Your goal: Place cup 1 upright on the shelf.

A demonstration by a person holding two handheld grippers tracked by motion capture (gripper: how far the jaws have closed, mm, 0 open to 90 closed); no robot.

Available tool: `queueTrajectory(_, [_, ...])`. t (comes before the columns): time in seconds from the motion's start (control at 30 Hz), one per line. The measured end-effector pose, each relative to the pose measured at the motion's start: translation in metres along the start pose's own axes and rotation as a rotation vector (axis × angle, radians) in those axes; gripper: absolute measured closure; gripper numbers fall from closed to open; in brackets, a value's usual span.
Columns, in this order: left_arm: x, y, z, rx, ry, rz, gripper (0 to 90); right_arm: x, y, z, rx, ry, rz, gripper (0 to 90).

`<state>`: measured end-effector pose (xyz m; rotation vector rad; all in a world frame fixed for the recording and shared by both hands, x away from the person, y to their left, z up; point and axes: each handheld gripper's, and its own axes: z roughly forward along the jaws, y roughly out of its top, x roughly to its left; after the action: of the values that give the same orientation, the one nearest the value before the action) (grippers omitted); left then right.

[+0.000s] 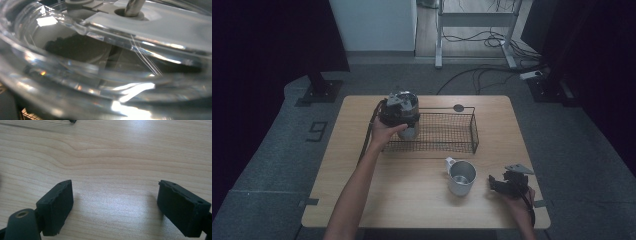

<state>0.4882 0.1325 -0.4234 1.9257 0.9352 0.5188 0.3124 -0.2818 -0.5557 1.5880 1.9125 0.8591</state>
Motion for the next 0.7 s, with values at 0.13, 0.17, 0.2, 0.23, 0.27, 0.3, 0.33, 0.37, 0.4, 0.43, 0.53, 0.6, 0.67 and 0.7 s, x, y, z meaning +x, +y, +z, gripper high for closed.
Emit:
queueTrajectory(0.13, [0.001, -0.003, 0.002, 0.009, 0.003, -0.003, 4.2, 0.000, 0.000, 0.000, 0.000, 0.000, 0.000, 13.3])
queueTrajectory(0.17, [0.003, -0.006, 0.005, 0.017, 0.007, -0.009, 4.2, 0.000, 0.000, 0.000, 0.000, 0.000, 0.000, 13.3])
queueTrajectory(0.2, [0.003, -0.007, 0.005, 0.018, 0.008, -0.012, 4.3, 0.000, 0.000, 0.000, 0.000, 0.000, 0.000, 13.3])
queueTrajectory(0.23, [0.003, -0.008, 0.006, 0.019, 0.008, -0.015, 4.3, 0.000, 0.000, 0.000, 0.000, 0.000, 0.000, 13.3])
queueTrajectory(0.27, [0.004, -0.009, 0.006, 0.018, 0.006, -0.017, 4.2, 0.000, 0.000, 0.000, 0.000, 0.000, 0.000, 13.3])
queueTrajectory(0.3, [0.004, -0.010, 0.007, 0.020, 0.005, -0.021, 4.2, 0.000, 0.000, 0.000, 0.000, 0.000, 0.000, 13.3])
queueTrajectory(0.33, [0.004, -0.010, 0.008, 0.022, 0.004, -0.022, 4.2, 0.000, 0.000, 0.000, 0.000, 0.000, 0.000, 13.3])
queueTrajectory(0.37, [0.004, -0.010, 0.008, 0.024, 0.006, -0.022, 4.2, 0.000, 0.000, 0.000, 0.000, 0.000, 0.000, 13.3])
queueTrajectory(0.4, [0.004, -0.010, 0.008, 0.024, 0.006, -0.022, 4.2, 0.000, 0.000, 0.000, 0.000, 0.000, 0.000, 13.3])
queueTrajectory(0.43, [0.004, -0.011, 0.009, 0.026, 0.009, -0.019, 4.2, 0.000, 0.000, 0.000, 0.000, 0.000, 0.000, 13.3])
queueTrajectory(0.53, [0.003, -0.012, 0.011, 0.030, 0.007, -0.020, 4.2, 0.000, 0.000, 0.000, -0.001, -0.001, 0.000, 13.6])
queueTrajectory(0.6, [0.003, -0.012, 0.013, 0.036, 0.008, -0.017, 4.2, 0.000, 0.000, 0.000, -0.002, -0.001, 0.000, 13.7])
queueTrajectory(0.67, [0.002, -0.015, 0.016, 0.047, 0.009, -0.018, 4.3, 0.000, 0.000, 0.000, -0.001, -0.002, 0.001, 13.7])
queueTrajectory(0.7, [0.002, -0.015, 0.016, 0.047, 0.009, -0.018, 4.2, 0.000, 0.000, 0.000, -0.001, -0.002, 0.001, 13.7])
